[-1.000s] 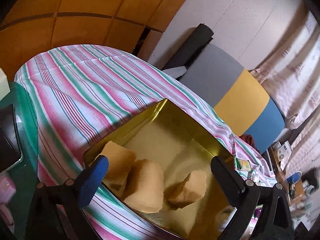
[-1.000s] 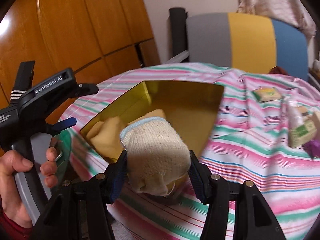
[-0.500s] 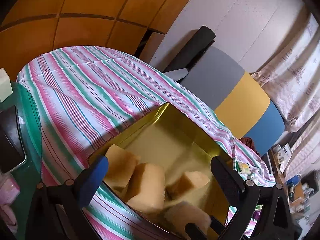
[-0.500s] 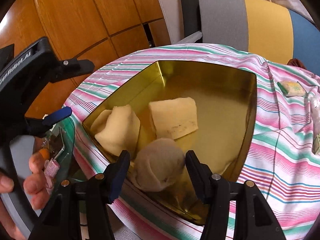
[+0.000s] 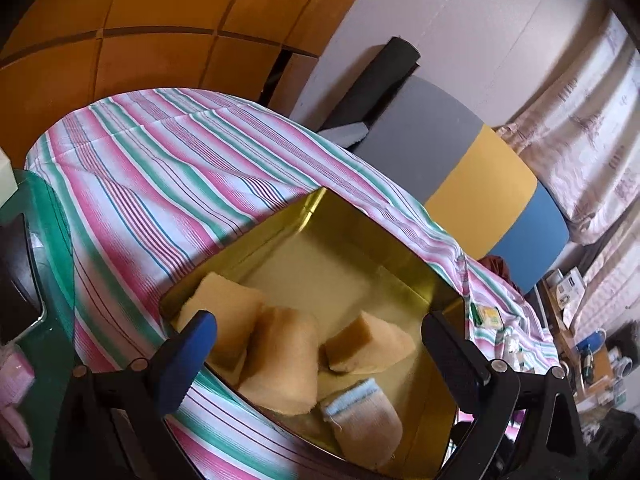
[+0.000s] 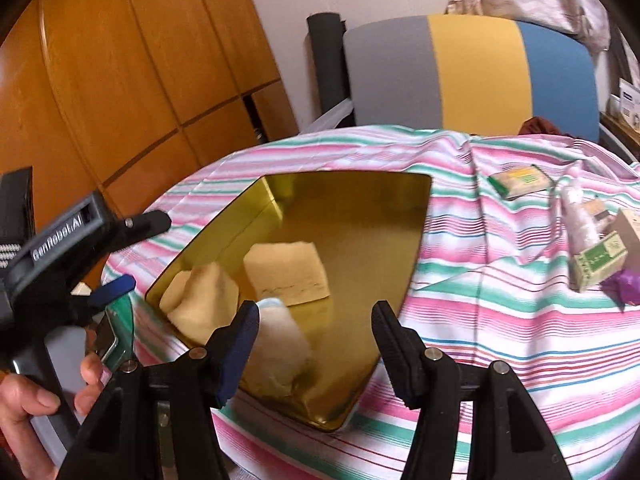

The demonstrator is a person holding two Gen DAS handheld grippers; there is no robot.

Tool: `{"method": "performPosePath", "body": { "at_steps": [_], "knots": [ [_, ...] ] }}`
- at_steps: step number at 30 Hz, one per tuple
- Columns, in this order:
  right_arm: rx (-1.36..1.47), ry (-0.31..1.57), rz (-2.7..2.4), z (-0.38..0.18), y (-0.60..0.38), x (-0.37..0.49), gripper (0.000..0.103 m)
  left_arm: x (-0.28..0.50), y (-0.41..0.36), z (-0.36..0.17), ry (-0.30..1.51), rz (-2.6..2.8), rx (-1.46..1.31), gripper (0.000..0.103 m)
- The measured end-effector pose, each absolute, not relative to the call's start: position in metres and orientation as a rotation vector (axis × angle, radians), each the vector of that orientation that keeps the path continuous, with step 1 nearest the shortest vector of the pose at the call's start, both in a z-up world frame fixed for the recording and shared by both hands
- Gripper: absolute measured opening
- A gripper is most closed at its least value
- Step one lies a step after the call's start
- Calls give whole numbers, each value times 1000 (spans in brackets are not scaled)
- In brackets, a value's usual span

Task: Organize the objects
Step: 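Lower the white knit glove into the tray and open the right gripper, then move the right gripper to a purple packet and grasp it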

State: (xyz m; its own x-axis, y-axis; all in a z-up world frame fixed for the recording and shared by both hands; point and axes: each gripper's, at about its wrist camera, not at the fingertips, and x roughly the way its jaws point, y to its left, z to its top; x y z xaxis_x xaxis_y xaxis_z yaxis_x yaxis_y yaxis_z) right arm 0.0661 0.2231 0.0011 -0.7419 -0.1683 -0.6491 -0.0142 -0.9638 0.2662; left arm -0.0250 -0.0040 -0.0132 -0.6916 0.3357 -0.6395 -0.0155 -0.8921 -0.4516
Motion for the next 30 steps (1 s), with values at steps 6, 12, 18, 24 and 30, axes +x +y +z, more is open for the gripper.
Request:
{"method": "performPosePath", "body": {
  "at_steps": [6,12,18,24,30],
  "knots": [
    [1099,-406,-2882,1,238,72,59,-19,20,-15,-527,2592,-1136,103],
    [1149,-428,-2947,-8,264,83,59,-8,52,-15,-379,2528,-1112,103],
    [1250,-494,-3020,-28,307,103,59,11,88,-17,-262,2416,-1081,103],
    [1379,-582,-3108,-57,361,136,59,41,125,-21,-203,2258,-1051,103],
    [1397,-811,-3200,-72,419,166,59,71,156,-21,-97,2171,-1014,103]
  ]
}}
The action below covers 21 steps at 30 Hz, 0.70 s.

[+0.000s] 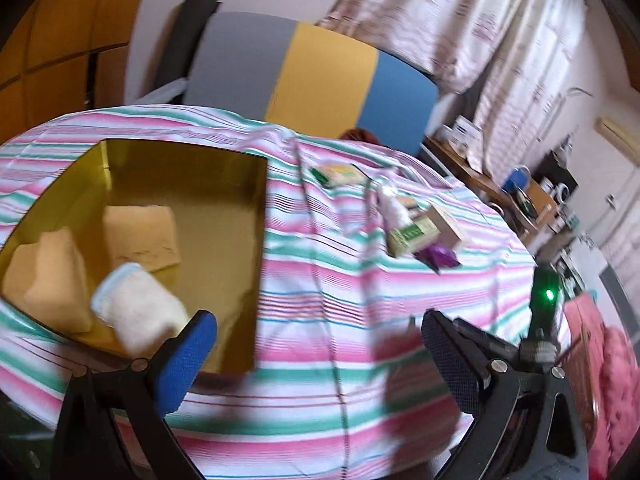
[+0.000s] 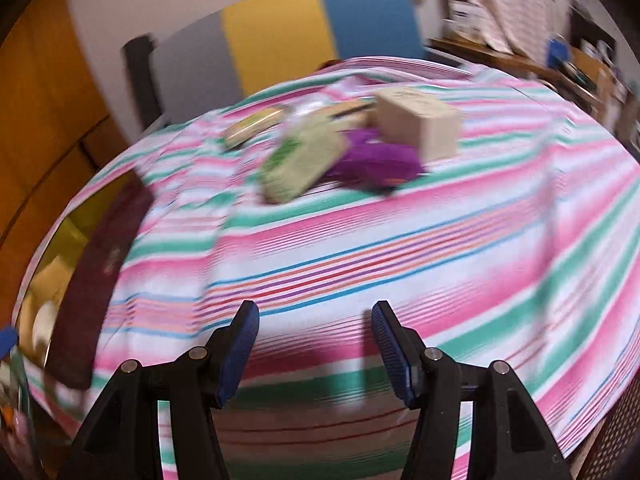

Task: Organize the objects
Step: 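Move the right gripper to a purple packet and grasp it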

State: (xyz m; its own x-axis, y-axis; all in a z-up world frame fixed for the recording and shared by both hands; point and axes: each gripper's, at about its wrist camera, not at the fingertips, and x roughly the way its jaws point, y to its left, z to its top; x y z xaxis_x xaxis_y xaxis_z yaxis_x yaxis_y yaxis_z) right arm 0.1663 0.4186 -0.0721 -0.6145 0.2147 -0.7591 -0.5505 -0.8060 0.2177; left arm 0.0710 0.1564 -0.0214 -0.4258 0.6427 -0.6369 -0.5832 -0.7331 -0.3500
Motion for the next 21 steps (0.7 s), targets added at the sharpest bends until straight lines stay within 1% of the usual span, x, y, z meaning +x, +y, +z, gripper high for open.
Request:
{"method": "performPosePath", "body": {
  "at_steps": [4,11,16,21],
  "knots": [
    [-956,672,2368,-64,455,169,59,82,167,-24,-44,2155,-1005,103],
    [-804,713,2332,-42,507,142,60,85,172,-31,-24,2144,-1048,103],
    [-813,727,2310,-45,524,115,60,90,175,-34,-2,2147,-1065,103],
    [-897,673,2315,-64,523,97,59,95,182,-35,41,2134,-1066,103]
  ]
}}
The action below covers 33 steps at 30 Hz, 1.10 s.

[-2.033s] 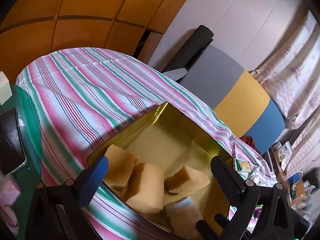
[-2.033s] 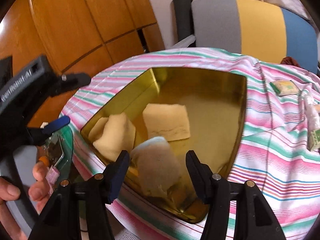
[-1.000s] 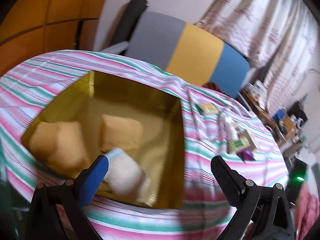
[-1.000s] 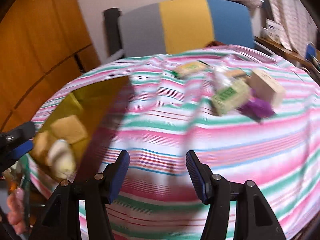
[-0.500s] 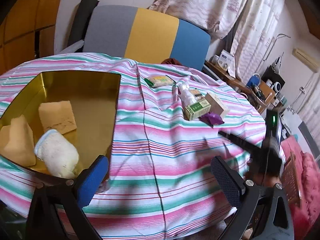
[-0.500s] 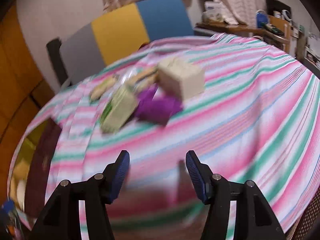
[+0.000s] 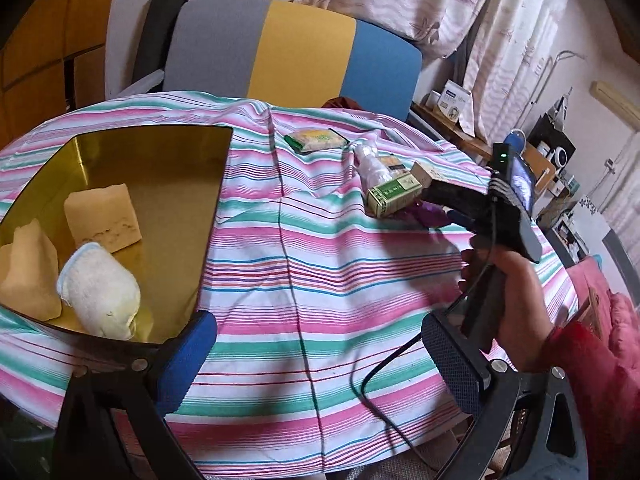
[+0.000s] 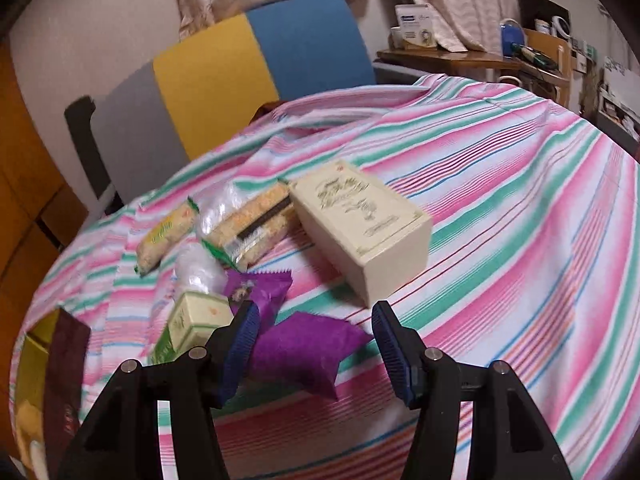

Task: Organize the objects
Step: 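Move the right gripper to a purple packet and grasp it, then grasp the green essential-oil box with the left gripper while the right holds the purple packet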

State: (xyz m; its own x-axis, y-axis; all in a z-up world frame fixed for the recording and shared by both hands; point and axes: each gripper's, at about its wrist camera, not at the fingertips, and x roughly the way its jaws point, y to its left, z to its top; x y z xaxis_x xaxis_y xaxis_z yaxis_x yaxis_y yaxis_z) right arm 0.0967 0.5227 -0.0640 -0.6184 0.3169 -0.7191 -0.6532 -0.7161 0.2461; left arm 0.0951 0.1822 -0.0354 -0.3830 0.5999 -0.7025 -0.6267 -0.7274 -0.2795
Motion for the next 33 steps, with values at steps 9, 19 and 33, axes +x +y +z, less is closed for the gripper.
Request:
{"method": "performPosePath", "body": {
  "at_steps": [9,19,33],
  "knots": [
    [-871,727,2321,-82,525,123,43,83,211,-31,112,2143,-1062,103],
    [-830,750,2324,-84,526,129,37,43,296,-27,277,2167,-923,103],
    [-788,812,2345,-86,529,136,37,20,416,-75,748,2027,-620,90]
  ]
}}
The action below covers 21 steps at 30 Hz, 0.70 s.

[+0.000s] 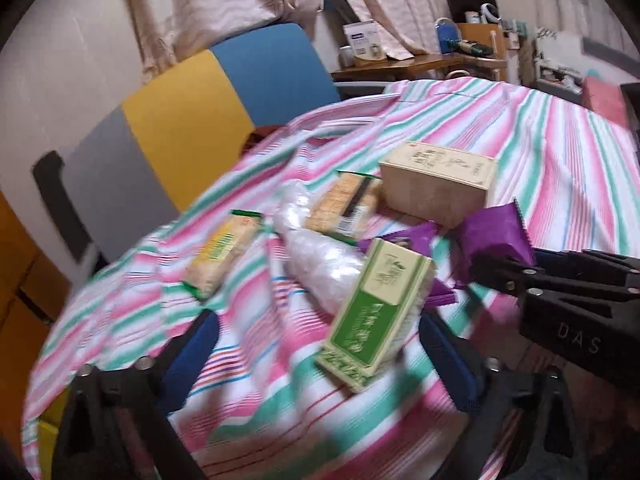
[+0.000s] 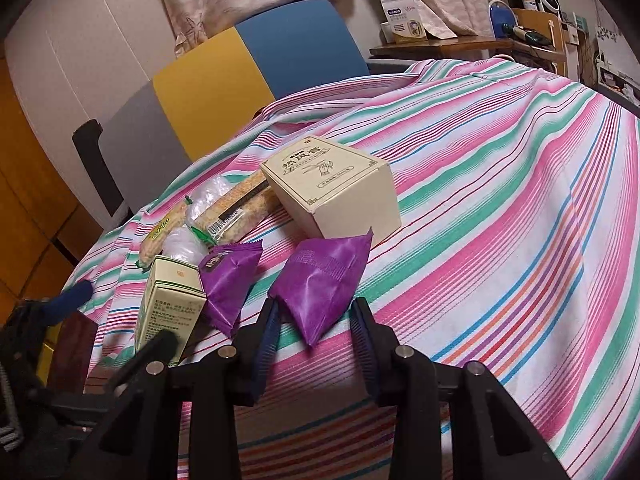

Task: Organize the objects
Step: 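Grasp the green essential-oil box with the left gripper while the right holds the purple packet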

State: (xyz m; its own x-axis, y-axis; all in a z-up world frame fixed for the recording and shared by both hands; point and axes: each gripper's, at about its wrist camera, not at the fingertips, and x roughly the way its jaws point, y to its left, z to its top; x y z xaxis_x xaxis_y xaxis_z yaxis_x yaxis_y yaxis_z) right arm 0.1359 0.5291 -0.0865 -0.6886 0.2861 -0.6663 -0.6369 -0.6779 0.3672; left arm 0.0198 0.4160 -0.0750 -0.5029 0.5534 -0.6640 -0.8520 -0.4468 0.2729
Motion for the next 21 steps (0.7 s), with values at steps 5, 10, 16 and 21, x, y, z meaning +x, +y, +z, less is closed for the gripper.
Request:
{"method": "performPosePath", "body": {
  "at_steps": [5,10,16,21],
  "knots": [
    [-788,799,2343,-87,528,136,37,13,417,-85,636,1948,-729,47],
    [-790,788,2341,-87,528,135,37,19,409,-86,597,1964,-743,32],
    [-794,761,2336,-86,526,134,37,36,383,-89,552,2026,-731,31],
    [-777,754,2333,-84,527,136,44,43,362,-89,499,2044,-750,31]
  ]
}}
